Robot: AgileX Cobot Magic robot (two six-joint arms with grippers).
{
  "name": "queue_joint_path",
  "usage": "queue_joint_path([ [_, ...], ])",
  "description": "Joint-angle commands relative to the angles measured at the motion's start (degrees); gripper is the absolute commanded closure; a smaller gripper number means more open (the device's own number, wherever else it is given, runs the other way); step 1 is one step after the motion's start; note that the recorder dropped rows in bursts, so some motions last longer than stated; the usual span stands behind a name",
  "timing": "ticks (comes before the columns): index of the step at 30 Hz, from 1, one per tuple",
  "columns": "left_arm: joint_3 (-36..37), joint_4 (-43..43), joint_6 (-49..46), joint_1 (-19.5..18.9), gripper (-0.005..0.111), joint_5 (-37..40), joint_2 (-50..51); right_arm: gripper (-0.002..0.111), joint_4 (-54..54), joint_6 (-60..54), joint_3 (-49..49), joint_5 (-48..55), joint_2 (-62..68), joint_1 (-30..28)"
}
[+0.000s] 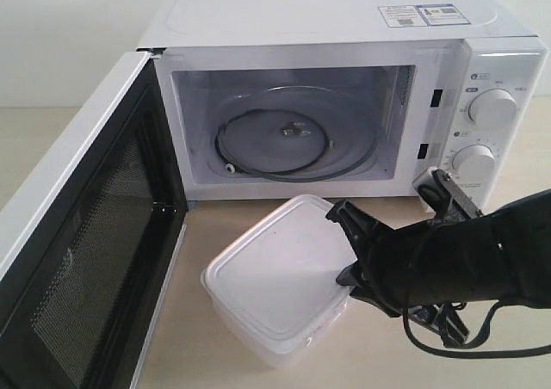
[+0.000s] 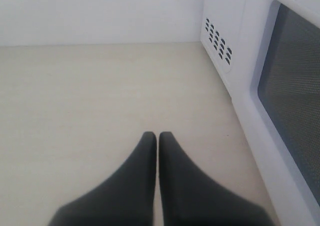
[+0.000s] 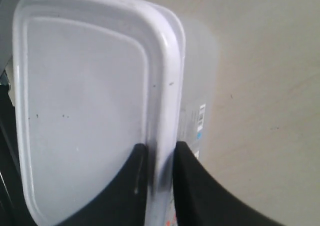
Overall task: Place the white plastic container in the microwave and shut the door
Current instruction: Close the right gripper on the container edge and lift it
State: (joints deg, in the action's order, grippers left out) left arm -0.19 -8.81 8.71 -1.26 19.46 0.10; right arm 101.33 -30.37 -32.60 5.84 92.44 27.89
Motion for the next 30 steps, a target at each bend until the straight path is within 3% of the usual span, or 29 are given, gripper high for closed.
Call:
queue_joint_path([
  [1,0.19,0.39,0.23,0.34,0.103,-0.07,-0.1,0.108,-1.38,-3.21,0.97,-4.28,1.83,0.1],
  [18,0.19,0.39,0.23,0.34,0.103,-0.07,-0.1,0.108,-5.48,-7.84,1.19,-6.28,-1.83,0.1],
  [30,0.19,0.39,0.23,0.34,0.103,-0.07,-0.1,0.108,-5.59,-8.7,4.36,-6.17,-11.38,0.1],
])
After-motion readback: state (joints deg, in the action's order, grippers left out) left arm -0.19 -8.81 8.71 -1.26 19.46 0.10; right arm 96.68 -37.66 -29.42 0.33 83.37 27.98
